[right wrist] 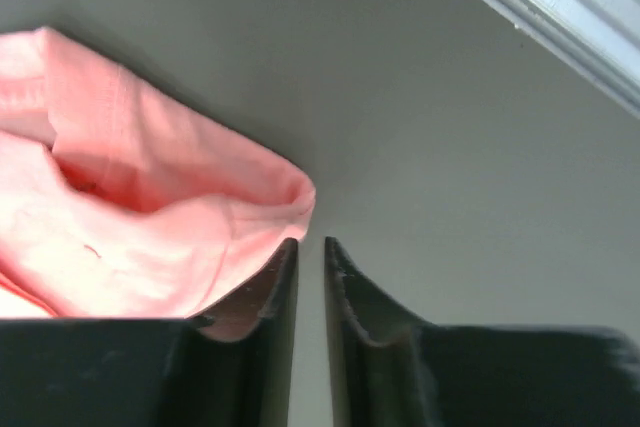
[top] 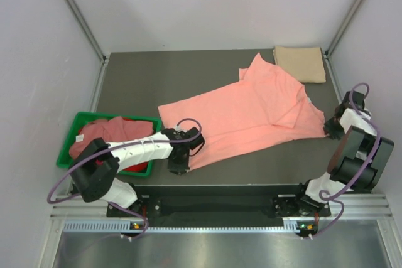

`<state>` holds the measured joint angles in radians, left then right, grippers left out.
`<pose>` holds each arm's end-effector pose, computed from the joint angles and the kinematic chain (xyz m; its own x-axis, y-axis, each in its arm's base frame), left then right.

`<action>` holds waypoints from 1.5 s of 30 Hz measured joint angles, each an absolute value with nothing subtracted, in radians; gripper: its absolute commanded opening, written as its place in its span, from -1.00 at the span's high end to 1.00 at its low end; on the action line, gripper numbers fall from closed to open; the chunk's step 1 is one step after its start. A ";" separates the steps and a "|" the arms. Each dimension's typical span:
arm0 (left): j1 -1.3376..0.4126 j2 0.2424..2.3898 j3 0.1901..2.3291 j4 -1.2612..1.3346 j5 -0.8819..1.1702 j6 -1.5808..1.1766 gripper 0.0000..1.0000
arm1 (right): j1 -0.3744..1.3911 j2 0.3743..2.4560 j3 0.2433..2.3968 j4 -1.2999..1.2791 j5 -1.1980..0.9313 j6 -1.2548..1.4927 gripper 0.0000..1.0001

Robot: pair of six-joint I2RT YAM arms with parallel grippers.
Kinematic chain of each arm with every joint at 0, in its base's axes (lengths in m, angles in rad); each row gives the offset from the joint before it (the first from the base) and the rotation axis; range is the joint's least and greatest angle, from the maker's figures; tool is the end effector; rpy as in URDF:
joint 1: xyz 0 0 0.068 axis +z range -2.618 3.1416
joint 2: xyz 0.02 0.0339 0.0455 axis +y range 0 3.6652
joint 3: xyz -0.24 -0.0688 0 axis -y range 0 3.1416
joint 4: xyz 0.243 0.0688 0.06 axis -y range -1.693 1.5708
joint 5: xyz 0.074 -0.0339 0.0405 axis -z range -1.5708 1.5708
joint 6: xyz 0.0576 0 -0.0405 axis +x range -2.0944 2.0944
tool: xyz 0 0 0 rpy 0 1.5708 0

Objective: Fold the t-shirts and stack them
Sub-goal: Fold the tshirt

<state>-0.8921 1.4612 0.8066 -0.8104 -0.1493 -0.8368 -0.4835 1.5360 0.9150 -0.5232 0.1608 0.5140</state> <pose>0.1554 -0.1790 0.1215 -0.9824 0.0485 -0.1806 0.0455 0.9988 0.0207 0.2599 -0.1469 0.1416 -0.4474 0.7831 -0.4320 0.8470 0.5261 0.0765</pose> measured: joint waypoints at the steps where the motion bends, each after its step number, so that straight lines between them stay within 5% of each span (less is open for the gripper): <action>1: -0.894 1.462 0.813 -0.833 -0.155 -0.838 0.51 | -0.484 1.533 0.917 -0.529 0.160 0.508 0.55; 11: -0.886 1.468 1.150 -0.985 -0.292 -0.752 0.40 | -0.466 1.430 0.991 -0.585 0.106 0.490 0.24; 26: -0.628 1.596 0.991 -0.761 -0.116 -0.595 0.46 | -0.133 1.446 0.862 -0.452 0.048 0.611 0.06; 39: -0.591 1.636 0.963 -0.752 -0.200 -0.586 0.48 | -0.113 1.522 0.825 -0.359 0.059 0.687 0.14; 45: -0.591 1.636 0.966 -0.762 -0.234 -0.599 0.49 | -0.113 1.554 0.825 -0.326 0.051 0.708 0.44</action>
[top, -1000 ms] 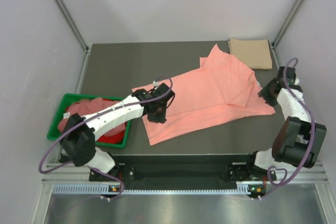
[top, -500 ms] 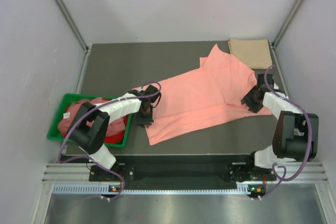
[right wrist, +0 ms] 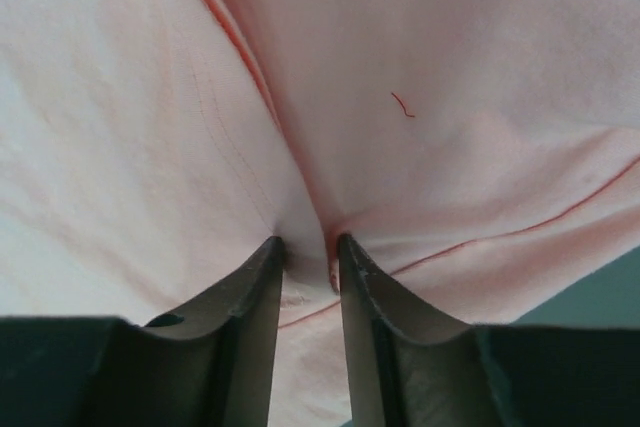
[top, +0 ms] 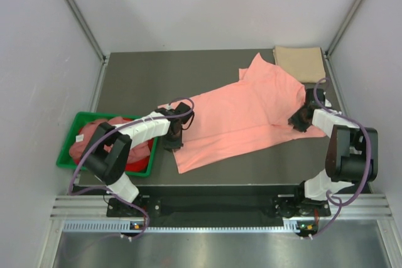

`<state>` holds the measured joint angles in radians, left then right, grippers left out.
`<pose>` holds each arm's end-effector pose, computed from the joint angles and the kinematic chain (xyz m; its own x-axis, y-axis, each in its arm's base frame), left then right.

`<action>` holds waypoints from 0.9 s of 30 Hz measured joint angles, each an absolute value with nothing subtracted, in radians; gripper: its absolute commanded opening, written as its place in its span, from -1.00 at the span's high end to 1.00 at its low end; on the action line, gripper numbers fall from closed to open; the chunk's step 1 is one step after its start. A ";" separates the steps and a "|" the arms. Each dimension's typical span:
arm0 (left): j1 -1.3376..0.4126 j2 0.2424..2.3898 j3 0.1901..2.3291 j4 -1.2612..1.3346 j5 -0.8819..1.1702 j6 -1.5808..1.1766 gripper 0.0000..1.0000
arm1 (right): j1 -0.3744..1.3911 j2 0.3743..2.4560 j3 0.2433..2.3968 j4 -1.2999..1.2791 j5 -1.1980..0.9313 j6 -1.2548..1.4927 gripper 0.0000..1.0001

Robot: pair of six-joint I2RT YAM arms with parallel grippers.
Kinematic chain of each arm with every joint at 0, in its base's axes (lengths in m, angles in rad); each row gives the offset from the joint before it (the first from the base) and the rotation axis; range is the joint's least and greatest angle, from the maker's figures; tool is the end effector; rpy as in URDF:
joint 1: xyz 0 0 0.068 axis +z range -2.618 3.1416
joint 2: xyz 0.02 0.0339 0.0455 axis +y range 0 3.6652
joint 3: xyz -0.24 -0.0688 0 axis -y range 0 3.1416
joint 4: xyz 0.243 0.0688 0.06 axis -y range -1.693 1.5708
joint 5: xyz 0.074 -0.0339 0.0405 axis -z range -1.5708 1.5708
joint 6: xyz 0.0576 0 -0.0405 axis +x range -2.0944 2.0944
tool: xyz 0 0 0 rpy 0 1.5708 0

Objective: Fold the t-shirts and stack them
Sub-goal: Fold the tshirt

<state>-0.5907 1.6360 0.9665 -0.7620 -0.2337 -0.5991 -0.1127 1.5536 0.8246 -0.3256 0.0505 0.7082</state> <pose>0.2412 -0.1457 0.1205 -0.9697 -0.0102 -0.2440 -0.0384 0.9931 0.1111 0.2998 -0.0369 0.1220 -0.5672 0.7180 -0.4034 0.6662 0.6880 0.2877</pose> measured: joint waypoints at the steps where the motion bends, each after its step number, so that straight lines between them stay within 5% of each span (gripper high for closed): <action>1: -0.591 1.636 0.967 -0.763 -0.241 -0.599 0.48 | -0.112 1.554 0.825 -0.323 0.049 0.710 0.47; 8: -0.585 1.636 0.967 -0.759 -0.237 -0.592 0.49 | -0.094 1.562 0.869 -0.339 0.046 0.708 0.31; 17: -0.582 1.634 0.967 -0.759 -0.228 -0.592 0.49 | -0.075 1.566 0.898 -0.340 0.045 0.708 0.98; 27: -0.582 1.648 1.099 -0.831 -0.289 -0.525 0.40 | -0.034 1.617 0.984 -0.306 0.004 0.662 1.00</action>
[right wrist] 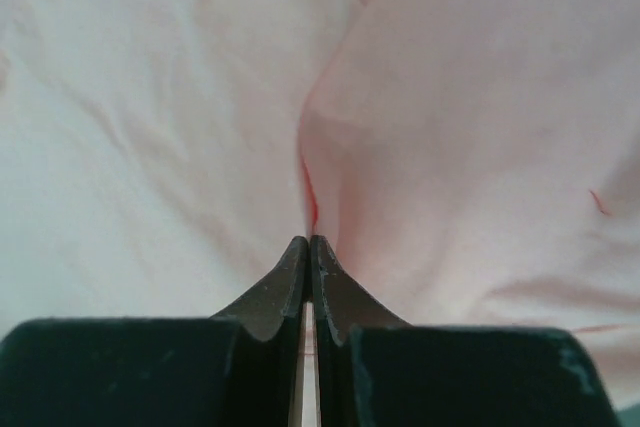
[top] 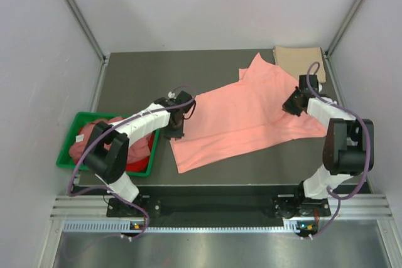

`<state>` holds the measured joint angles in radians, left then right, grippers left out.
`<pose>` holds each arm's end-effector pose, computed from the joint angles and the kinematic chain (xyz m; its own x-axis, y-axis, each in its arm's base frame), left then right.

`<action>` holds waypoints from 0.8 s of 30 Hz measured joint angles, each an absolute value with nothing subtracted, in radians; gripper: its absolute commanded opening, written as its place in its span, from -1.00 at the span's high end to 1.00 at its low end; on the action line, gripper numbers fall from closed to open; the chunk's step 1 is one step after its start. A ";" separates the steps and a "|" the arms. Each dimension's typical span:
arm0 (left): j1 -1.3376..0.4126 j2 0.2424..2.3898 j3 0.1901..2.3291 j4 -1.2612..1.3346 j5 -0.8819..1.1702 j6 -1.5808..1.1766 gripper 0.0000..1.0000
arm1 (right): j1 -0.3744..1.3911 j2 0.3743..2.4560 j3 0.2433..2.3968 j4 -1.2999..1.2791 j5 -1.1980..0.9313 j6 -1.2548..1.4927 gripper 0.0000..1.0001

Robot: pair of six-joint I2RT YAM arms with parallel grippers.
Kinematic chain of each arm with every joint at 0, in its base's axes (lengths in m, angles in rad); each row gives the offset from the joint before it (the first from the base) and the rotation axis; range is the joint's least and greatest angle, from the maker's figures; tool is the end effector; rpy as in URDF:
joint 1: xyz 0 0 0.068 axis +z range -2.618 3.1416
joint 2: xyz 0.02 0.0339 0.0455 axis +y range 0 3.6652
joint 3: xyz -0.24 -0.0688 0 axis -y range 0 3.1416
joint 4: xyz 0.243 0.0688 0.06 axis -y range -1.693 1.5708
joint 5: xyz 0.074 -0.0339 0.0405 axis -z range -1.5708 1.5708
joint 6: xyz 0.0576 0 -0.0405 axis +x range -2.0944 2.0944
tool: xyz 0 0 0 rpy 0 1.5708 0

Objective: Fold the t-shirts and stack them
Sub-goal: Fold the tshirt

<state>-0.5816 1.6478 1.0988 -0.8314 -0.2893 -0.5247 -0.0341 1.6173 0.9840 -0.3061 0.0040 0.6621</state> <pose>0.2610 -0.1519 0.1503 -0.9513 0.0508 -0.3041 0.0056 0.9890 0.1476 0.3400 -0.0118 0.1516 -0.6139 0.6361 -0.4675 0.5247 0.7713 0.3603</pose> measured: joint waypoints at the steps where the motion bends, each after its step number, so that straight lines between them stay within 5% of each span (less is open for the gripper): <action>1: -0.581 1.649 1.127 -0.838 -0.287 -0.510 0.36 | -0.030 1.632 1.003 -0.303 -0.002 0.654 1.00; 12: -0.570 1.714 1.219 -0.847 -0.082 -0.312 0.25 | 0.014 1.709 1.077 -0.287 -0.014 0.589 1.00; 24: -0.570 1.792 1.221 -0.873 -0.110 -0.258 0.14 | 0.027 1.718 1.088 -0.285 -0.015 0.557 1.00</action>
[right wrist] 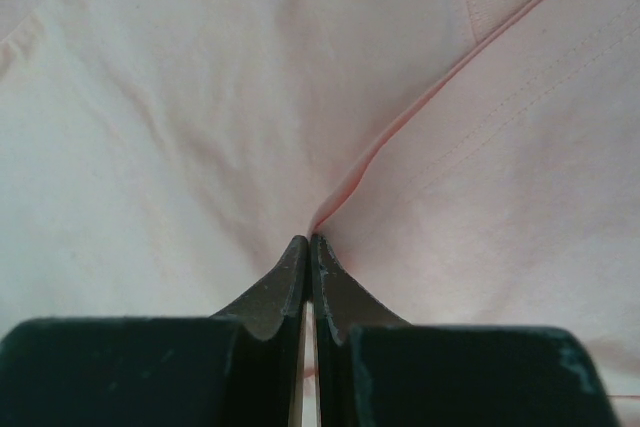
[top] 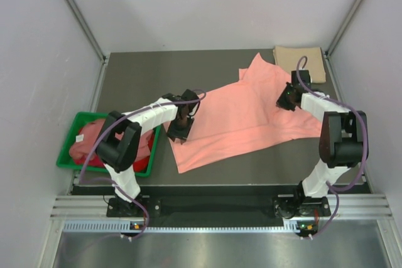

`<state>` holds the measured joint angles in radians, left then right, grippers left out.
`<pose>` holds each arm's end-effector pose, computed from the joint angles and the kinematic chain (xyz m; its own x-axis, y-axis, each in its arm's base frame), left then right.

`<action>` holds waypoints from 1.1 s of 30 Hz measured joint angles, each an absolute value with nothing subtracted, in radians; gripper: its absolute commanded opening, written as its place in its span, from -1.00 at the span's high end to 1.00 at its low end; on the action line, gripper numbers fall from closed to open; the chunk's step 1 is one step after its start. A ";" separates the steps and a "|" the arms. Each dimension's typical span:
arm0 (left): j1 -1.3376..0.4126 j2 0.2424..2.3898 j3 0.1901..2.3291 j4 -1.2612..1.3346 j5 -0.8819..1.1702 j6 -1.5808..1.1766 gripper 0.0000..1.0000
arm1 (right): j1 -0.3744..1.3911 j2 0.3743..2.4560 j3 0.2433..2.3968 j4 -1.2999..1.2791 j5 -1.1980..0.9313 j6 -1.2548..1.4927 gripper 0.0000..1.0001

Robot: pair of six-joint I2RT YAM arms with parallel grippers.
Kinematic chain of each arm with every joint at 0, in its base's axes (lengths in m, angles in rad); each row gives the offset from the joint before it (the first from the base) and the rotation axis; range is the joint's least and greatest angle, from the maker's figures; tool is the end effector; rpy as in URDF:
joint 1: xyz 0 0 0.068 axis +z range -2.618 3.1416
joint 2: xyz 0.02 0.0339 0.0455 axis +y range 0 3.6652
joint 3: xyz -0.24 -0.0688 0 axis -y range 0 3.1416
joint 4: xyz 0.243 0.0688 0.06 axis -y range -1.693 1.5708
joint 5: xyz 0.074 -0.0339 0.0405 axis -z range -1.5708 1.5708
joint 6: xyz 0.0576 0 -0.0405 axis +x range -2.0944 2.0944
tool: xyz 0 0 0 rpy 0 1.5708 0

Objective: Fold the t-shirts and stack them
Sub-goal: Fold the tshirt

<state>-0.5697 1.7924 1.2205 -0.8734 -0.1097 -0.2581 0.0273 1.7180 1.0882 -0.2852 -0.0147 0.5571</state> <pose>0.2779 -0.1705 0.1363 -0.9417 0.3019 -0.1487 0.2940 0.9530 0.0731 0.3670 0.0109 0.1520 -0.6916 0.5100 -0.5114 0.3881 0.8596 0.3323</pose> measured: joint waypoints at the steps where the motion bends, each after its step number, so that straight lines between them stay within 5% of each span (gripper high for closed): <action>1: -0.570 1.796 1.217 -0.873 -0.117 -0.258 0.14 | 0.031 1.718 1.088 -0.285 -0.015 0.557 1.00; 8: -0.570 1.838 1.200 -0.872 -0.154 -0.258 0.35 | 0.053 1.718 1.088 -0.284 -0.017 0.558 1.00; 9: -0.570 1.842 1.201 -0.872 -0.154 -0.260 0.46 | 0.054 1.718 1.089 -0.284 -0.017 0.557 1.00; 10: -0.572 1.842 1.201 -0.871 -0.152 -0.262 0.85 | 0.054 1.719 1.089 -0.284 -0.016 0.557 1.00; 12: -0.577 1.847 1.202 -0.871 -0.151 -0.265 1.00 | 0.056 1.719 1.089 -0.285 -0.015 0.557 1.00; 33: -0.606 1.857 1.212 -0.920 -0.267 -0.399 1.00 | 0.118 1.795 1.238 -0.346 0.083 0.496 1.00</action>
<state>-0.6060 1.8568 1.2121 -0.9203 -0.2668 -0.3992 0.1184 1.7950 1.2381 -0.3458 0.0834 0.4961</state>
